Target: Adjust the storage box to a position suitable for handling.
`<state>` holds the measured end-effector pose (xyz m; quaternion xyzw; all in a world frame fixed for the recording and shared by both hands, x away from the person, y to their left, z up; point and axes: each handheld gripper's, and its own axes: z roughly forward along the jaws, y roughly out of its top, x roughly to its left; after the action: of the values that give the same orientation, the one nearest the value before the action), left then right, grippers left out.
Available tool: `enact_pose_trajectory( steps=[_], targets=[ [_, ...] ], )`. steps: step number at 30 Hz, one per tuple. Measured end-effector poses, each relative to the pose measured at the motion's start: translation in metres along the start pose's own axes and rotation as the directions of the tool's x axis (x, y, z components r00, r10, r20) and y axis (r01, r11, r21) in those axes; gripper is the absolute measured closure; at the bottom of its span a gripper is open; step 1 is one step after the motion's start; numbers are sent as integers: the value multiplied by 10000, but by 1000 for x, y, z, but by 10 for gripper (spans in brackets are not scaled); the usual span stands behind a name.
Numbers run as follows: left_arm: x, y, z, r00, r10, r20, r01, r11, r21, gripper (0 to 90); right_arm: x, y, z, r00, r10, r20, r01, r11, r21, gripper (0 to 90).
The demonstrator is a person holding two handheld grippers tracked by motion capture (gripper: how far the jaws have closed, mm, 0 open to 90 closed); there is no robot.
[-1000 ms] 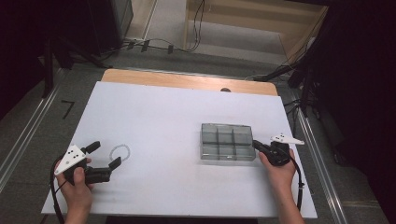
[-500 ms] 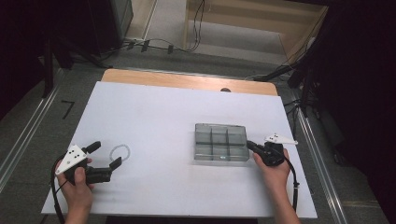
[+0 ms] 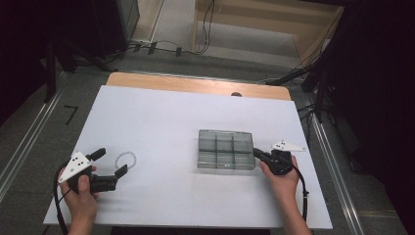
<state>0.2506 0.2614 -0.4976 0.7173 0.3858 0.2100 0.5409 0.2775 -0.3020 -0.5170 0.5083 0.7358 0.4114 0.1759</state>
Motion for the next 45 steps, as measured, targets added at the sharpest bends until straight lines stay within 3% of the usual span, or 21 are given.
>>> enact_pose_trajectory(
  steps=[13,21,42,45],
  targets=[
    [-1,0,1,10000,53,-18,-52,10000,51,0,15,2,8,9995,-50,-298,52,10000,37,877],
    [-1,0,1,10000,67,-26,-67,10000,65,0,30,4,15,9986,-273,-442,276,9996,73,878],
    [-2,0,2,9999,137,-24,-137,9998,135,0,53,5,24,9956,-662,-667,675,9975,184,878],
    [-2,0,2,9999,133,-23,-133,9998,134,0,54,6,25,9943,-413,-982,426,9990,106,879]
  ],
)
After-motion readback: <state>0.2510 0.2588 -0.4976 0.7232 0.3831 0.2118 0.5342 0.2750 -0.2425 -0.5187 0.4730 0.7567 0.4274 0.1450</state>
